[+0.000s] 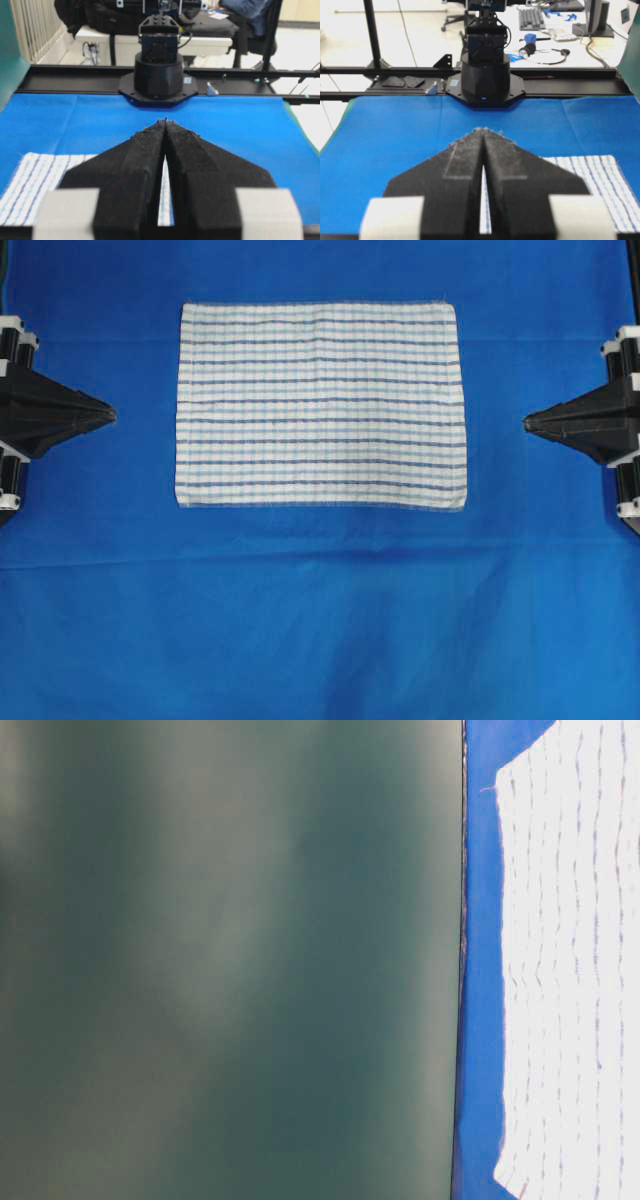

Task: Fold the blue towel.
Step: 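Move both grippers to the towel's top corners and grasp them, then lift the top corners and fold them down toward the bottom edge, then release the corners and raise both grippers off the folded towel, then grasp the folded strip's left and right ends with both grippers, then lift the strip and swing it to a vertical orientation, then lower the rotated strip onto the table, aligning it vertically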

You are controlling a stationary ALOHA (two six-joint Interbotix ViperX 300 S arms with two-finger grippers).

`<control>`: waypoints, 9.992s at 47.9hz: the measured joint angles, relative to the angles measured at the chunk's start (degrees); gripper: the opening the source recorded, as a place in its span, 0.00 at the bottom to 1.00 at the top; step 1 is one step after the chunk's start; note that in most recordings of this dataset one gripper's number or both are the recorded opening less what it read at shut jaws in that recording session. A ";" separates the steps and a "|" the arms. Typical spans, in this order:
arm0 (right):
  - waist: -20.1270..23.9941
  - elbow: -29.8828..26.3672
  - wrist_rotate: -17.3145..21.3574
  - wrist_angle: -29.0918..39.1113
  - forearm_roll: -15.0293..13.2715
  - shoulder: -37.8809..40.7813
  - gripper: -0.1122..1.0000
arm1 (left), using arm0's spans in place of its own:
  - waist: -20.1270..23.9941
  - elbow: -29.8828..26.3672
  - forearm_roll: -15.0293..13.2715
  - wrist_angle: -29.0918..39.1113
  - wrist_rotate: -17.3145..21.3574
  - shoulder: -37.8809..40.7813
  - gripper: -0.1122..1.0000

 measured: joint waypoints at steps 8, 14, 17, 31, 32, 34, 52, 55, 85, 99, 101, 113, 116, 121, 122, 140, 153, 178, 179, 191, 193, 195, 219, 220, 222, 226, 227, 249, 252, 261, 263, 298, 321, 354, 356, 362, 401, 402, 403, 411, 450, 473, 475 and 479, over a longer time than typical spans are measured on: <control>-3.43 -1.23 0.79 1.93 0.70 0.88 0.10 | 4.31 0.00 -1.05 1.05 -0.44 2.11 0.09; -8.96 -2.64 2.20 6.24 0.97 3.34 0.10 | 8.17 0.00 -1.32 1.23 -0.62 5.19 0.09; -11.87 -2.99 2.72 7.91 1.05 5.01 0.10 | 10.55 0.00 -1.41 1.05 -0.70 7.21 0.09; -23.47 -3.87 3.34 9.14 1.05 17.31 0.11 | 21.36 -0.09 -1.58 0.18 -4.31 20.65 0.16; -24.08 -4.04 3.25 9.23 1.05 18.28 0.13 | 22.06 -0.18 -1.58 -0.26 -4.48 21.80 0.19; -25.40 -4.48 3.25 9.32 1.05 20.21 0.22 | 23.64 -0.26 -1.58 -1.14 -4.92 24.08 0.29; -33.49 -10.90 2.55 9.14 -1.58 40.52 0.61 | 32.43 -4.22 -1.58 -6.59 -4.75 43.24 0.88; -34.45 -12.13 2.55 8.96 -1.85 43.68 0.62 | 33.57 -4.83 -1.58 -8.44 -4.57 46.76 0.88; -40.96 -18.46 2.64 6.06 -4.83 61.88 0.52 | 38.94 -12.83 -1.49 -13.36 -3.60 67.06 0.76; -40.96 -18.54 2.64 5.89 -5.27 61.96 0.15 | 38.06 -13.01 -1.41 -11.43 -1.41 66.97 0.11; -40.96 -18.54 2.64 5.89 -5.36 61.96 0.15 | 37.97 -13.01 -1.49 -11.07 -0.97 66.97 0.11; -40.87 -18.54 2.81 5.89 -5.36 61.96 0.15 | 37.88 -13.36 -1.41 -9.40 -0.26 66.09 0.11; -40.87 -18.54 2.90 5.89 -5.27 61.79 0.15 | 37.88 -13.18 -1.41 -8.00 -0.09 65.13 0.11; -40.87 -18.54 2.99 5.89 -5.36 60.38 0.15 | 37.79 -13.80 -1.32 -6.15 0.88 62.58 0.11; -40.87 -18.54 2.99 5.98 -5.36 59.94 0.15 | 37.88 -13.89 -1.32 -5.71 1.14 62.05 0.11; -40.87 -18.19 2.99 6.15 -5.36 54.49 0.15 | 38.23 -14.94 -1.32 -1.14 4.04 55.11 0.11; -39.20 -15.29 3.34 6.15 -5.36 51.33 0.15 | 36.04 -11.43 -1.32 -1.05 4.13 52.56 0.11; -22.94 -3.60 5.89 8.17 -5.10 34.72 0.15 | 19.78 -1.32 -1.32 -3.69 3.25 41.92 0.11; -22.15 -3.43 6.15 8.44 -5.10 34.28 0.15 | 18.98 -1.23 -1.32 -3.69 3.16 41.84 0.11; -14.24 -2.20 11.25 13.01 -4.92 32.96 0.15 | 10.55 -0.88 -1.32 -3.52 0.70 41.66 0.11; -13.18 -2.20 11.87 13.36 -5.01 32.96 0.15 | 9.40 -0.88 -1.23 -3.52 -0.26 41.66 0.11; -12.13 -2.11 12.39 13.62 -4.92 33.05 0.15 | 8.00 -0.88 -1.32 -3.52 -1.14 41.66 0.11; -6.59 -2.55 16.79 14.85 -4.92 35.07 0.15 | 2.99 -0.79 -1.32 -3.08 -4.39 41.75 0.11; -6.59 -2.72 16.79 14.85 -4.83 35.33 0.15 | 2.90 -0.79 -1.32 -2.81 -4.39 41.75 0.11; -6.59 -2.99 16.79 14.94 -4.83 35.95 0.15 | 2.90 -0.79 -1.32 -2.64 -4.39 41.75 0.11; -6.59 -3.43 16.79 15.03 -4.83 36.65 0.15 | 2.90 -0.79 -1.32 -2.02 -4.39 41.75 0.11; -6.59 -3.60 16.88 15.03 -4.75 36.74 0.15 | 2.99 -0.79 -1.32 -1.93 -4.39 41.75 0.11; -6.33 -4.04 17.05 15.82 -5.01 35.33 0.64 | 6.15 -0.79 -1.41 -0.88 -3.96 40.61 0.89; -7.65 -4.04 16.88 15.82 -5.19 34.54 0.61 | 7.47 -0.79 -1.41 -0.70 -3.60 40.43 0.88; -13.45 -4.13 16.70 15.82 -6.06 34.19 0.62 | 12.30 -0.97 -1.41 -0.70 -3.25 40.43 0.85; -15.03 -4.31 16.61 15.82 -6.59 34.37 0.62 | 13.10 -1.05 -1.41 -0.70 -3.16 40.34 0.85; -23.82 -8.44 16.35 13.97 -10.20 49.66 0.62 | 19.86 -4.13 -1.41 -0.62 -0.97 53.00 0.85; -24.70 -9.84 16.35 13.36 -12.04 53.17 0.36 | 21.80 -5.45 -1.41 0.97 -0.79 55.81 0.61; -24.26 -9.84 16.61 16.26 -12.83 45.62 0.14 | 21.01 -8.79 -1.41 13.27 -1.49 48.69 0.11; -24.26 -9.84 16.88 17.23 -12.83 43.33 0.14 | 20.83 -9.58 -1.41 15.56 -1.67 46.67 0.11; -24.17 -9.84 17.05 21.27 -12.74 36.21 0.14 | 19.69 -11.51 -1.32 21.09 -1.76 40.43 0.11; -23.03 -13.36 16.79 25.31 -12.66 26.98 0.14 | 4.66 -16.88 -1.41 20.04 -5.19 37.18 0.11; -23.38 -14.15 16.70 24.96 -12.66 28.04 0.14 | 4.13 -17.58 -1.41 19.78 -5.19 37.88 0.11; -23.64 -14.59 16.70 24.79 -12.74 28.74 0.14 | 3.52 -18.19 -1.41 19.69 -5.19 38.58 0.11; -25.93 -19.78 16.35 23.20 -13.36 35.07 0.14 | -1.23 -24.70 -1.41 19.25 -5.36 44.56 0.11; -31.73 -37.79 16.17 22.06 -18.72 51.06 0.14 | -7.03 -47.29 -1.41 15.73 -4.57 63.02 0.11; -34.89 -27.86 16.17 26.98 -18.72 42.45 0.14 | -6.59 -60.29 -1.41 9.67 -4.31 77.17 0.11; -34.98 -27.69 16.17 27.51 -18.72 42.45 0.14 | -6.59 -60.64 -1.41 9.49 -4.39 77.61 0.11; -34.98 -27.77 16.17 27.77 -18.72 42.80 0.14 | -6.59 -60.38 -1.41 9.32 -4.57 77.78 0.11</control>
